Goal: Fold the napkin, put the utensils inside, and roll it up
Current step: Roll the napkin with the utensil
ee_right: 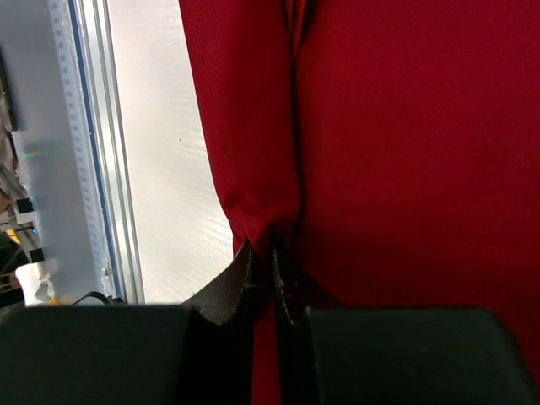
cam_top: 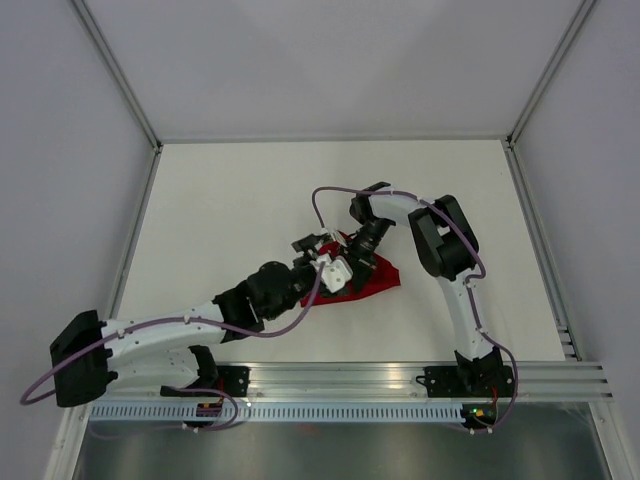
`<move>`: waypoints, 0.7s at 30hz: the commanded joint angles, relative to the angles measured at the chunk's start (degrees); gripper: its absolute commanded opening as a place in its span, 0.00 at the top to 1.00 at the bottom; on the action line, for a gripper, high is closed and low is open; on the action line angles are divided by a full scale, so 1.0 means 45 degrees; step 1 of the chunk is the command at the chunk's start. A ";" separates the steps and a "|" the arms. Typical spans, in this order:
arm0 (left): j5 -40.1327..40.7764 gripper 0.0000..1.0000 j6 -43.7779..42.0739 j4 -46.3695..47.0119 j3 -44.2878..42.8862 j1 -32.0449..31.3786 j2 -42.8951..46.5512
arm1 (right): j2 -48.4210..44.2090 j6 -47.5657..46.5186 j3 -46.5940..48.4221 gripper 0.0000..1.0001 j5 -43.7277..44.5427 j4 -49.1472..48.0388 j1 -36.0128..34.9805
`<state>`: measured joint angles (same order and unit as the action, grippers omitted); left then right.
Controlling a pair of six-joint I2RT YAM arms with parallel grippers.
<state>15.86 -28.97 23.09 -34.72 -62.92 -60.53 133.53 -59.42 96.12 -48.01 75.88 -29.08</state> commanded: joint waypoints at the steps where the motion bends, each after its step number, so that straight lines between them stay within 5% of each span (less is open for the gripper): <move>1: 0.0443 0.09 -0.1727 -0.0541 -0.0117 -0.0743 -0.1308 | 0.0911 -0.0429 0.0203 1.00 0.1723 -0.0670 -0.0022; 21: -0.1023 0.09 -0.2038 0.1608 0.0354 -0.1566 -0.7073 | 0.1107 0.0001 0.0301 1.00 0.2094 -0.0787 0.0017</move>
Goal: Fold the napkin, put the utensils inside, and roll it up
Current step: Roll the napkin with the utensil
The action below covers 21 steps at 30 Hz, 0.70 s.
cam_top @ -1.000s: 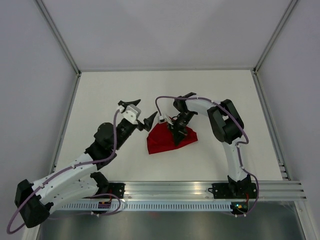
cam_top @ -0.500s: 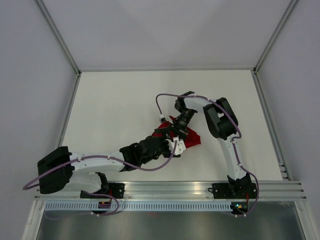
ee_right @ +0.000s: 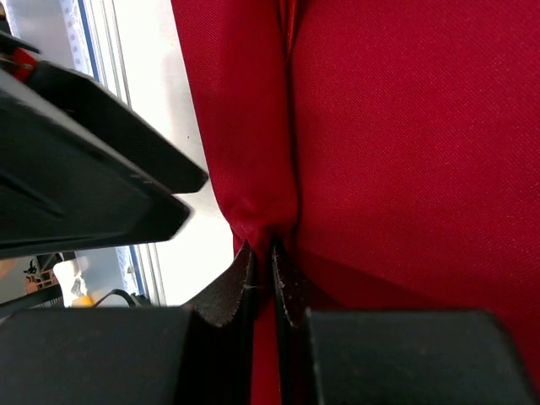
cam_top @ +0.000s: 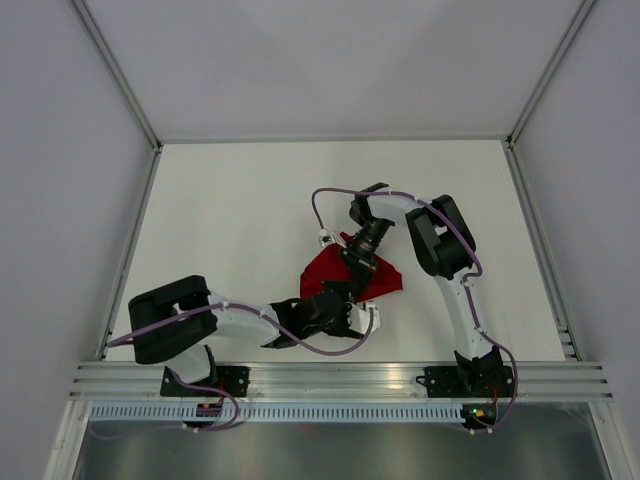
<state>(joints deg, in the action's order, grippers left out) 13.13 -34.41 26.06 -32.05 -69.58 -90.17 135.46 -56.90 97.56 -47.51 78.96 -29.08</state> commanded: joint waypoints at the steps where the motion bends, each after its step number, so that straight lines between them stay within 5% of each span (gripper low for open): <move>1: -0.0533 0.09 -0.0848 0.0966 -0.0279 -0.0065 -0.0644 | 0.0699 -0.0558 -0.0019 0.99 0.1983 -0.1472 0.0017; 7: -0.0495 0.23 -0.0674 0.0771 -0.0611 0.0306 -0.1680 | 0.0679 -0.0558 -0.0058 1.00 0.1963 -0.1472 0.0036; 12: -0.0534 0.44 -0.0088 -0.0244 -0.1060 0.0657 -0.1954 | 0.0679 -0.0558 -0.0039 1.00 0.1924 -0.1472 0.0056; 21: -0.0846 0.37 0.0498 -0.1512 -0.1196 0.0990 -0.1836 | 0.0680 -0.0558 -0.0058 1.00 0.1905 -0.1453 0.0095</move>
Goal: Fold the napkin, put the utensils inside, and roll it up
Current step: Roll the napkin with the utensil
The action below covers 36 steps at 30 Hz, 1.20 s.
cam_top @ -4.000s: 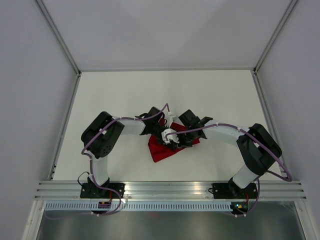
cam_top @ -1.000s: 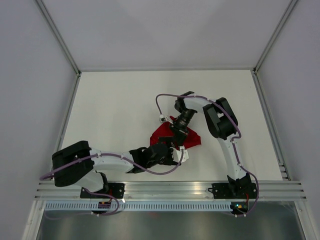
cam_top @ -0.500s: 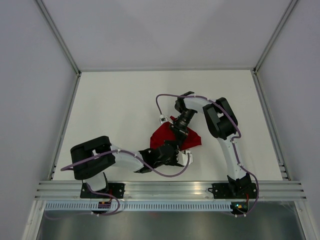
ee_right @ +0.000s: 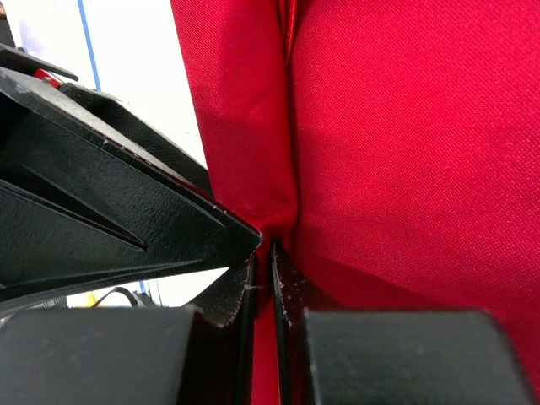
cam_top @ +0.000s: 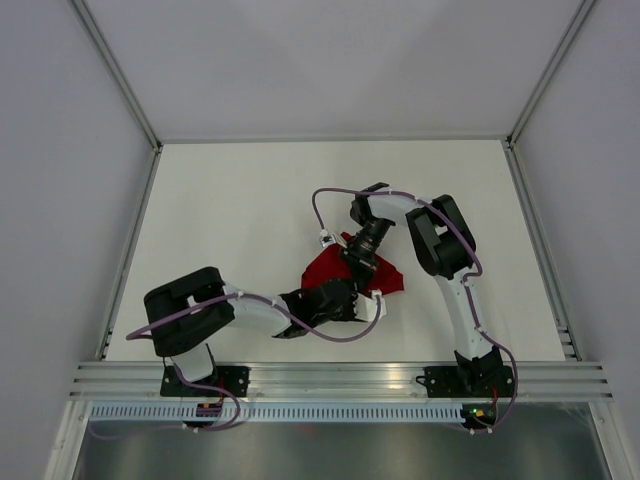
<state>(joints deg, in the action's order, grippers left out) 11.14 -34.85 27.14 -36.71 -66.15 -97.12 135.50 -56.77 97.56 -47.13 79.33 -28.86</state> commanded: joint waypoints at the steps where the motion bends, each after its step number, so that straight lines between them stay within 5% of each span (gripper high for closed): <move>1: -0.0462 0.38 0.0712 -0.1985 -0.0317 0.0266 -0.0389 | 0.0670 -0.0587 -0.0039 0.99 0.1841 -0.1554 0.0047; 15: -0.1732 0.78 0.2041 -0.4466 -0.1842 0.0715 -0.1327 | 0.0397 -0.0997 -0.0234 0.99 0.1471 -0.1184 0.0125; 18: -0.2103 0.93 0.2275 -0.5033 -0.2193 0.0813 -0.1445 | 0.0086 -0.0939 -0.0312 0.87 0.1374 -0.1281 0.0183; 22: -0.3055 0.98 0.2606 -0.5501 -0.2233 0.1144 -0.1153 | -0.0579 -0.0783 -0.0215 0.56 0.1023 -0.1281 0.0378; 25: -0.3684 0.98 0.2860 -0.5717 -0.2253 0.1398 -0.0938 | -0.1301 -0.0490 -0.0040 0.46 0.0730 -0.1281 0.0573; 36: -0.6008 0.98 0.3623 -0.8467 -0.3949 0.2258 -0.1463 | -0.4210 0.2028 -0.0854 0.45 0.0493 -0.3815 0.2271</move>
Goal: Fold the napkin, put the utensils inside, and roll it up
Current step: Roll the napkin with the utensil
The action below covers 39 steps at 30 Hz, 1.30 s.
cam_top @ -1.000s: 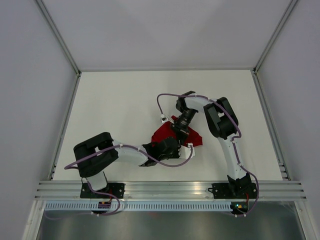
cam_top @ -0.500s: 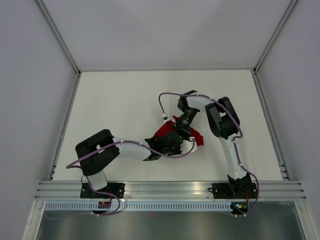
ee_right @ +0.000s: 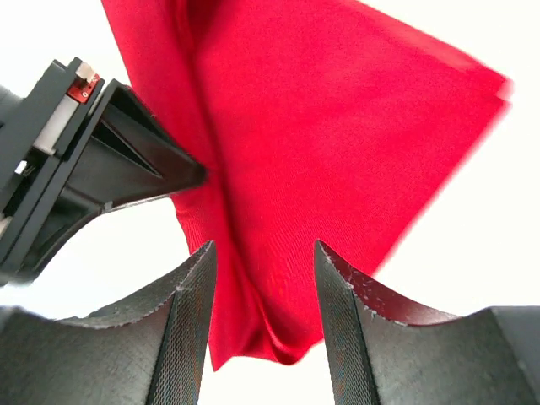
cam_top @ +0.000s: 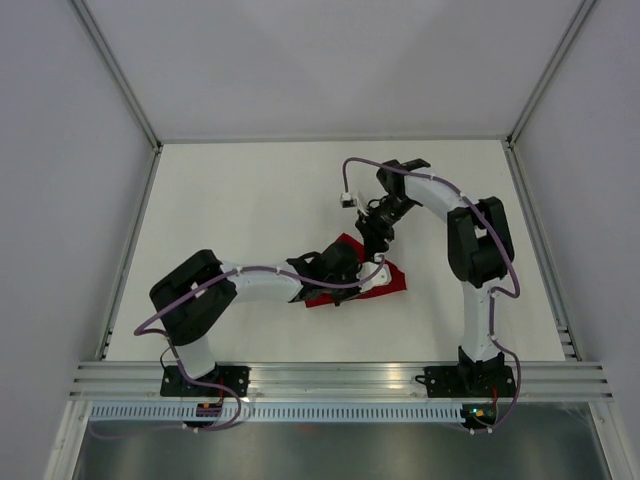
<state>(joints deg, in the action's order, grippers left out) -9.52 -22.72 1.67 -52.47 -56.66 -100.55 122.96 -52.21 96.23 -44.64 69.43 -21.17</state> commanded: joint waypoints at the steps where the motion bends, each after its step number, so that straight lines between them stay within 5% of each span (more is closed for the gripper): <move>1: -0.1826 0.98 0.1025 -0.3064 -0.0605 0.0247 -0.0779 | -0.1715 0.1344 -0.0892 0.45 0.0056 -0.2103 0.0970; 4: -0.2686 0.98 0.1376 -0.3885 -0.1152 0.0579 -0.1033 | -0.2926 0.2127 -0.2220 0.45 0.0234 -0.4269 0.1772; 12: -0.4620 0.98 0.1865 -0.5487 -0.2148 0.1400 -0.1541 | -0.5699 0.1134 -0.5457 0.44 -0.0841 -0.5738 0.3941; 19: -0.6727 0.98 0.2567 -0.6600 -0.3066 0.2238 -0.2730 | -1.0225 0.0335 -0.9603 0.43 -0.1192 -0.8630 0.3767; 28: -0.8333 0.98 0.3388 -0.7578 -0.4355 0.2904 -0.4216 | -1.3317 0.0095 -1.1831 0.40 0.0250 -0.8982 0.0958; 39: -0.8958 0.98 0.3955 -0.7852 -0.4864 0.3236 -0.5389 | -1.3437 0.0644 -1.3433 0.41 0.3235 -1.0366 -0.3320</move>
<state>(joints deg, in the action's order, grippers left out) -54.02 -6.33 -31.11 -74.63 -42.28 -121.69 63.24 -49.63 37.69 -35.31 27.46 -32.84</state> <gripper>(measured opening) 0.187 0.590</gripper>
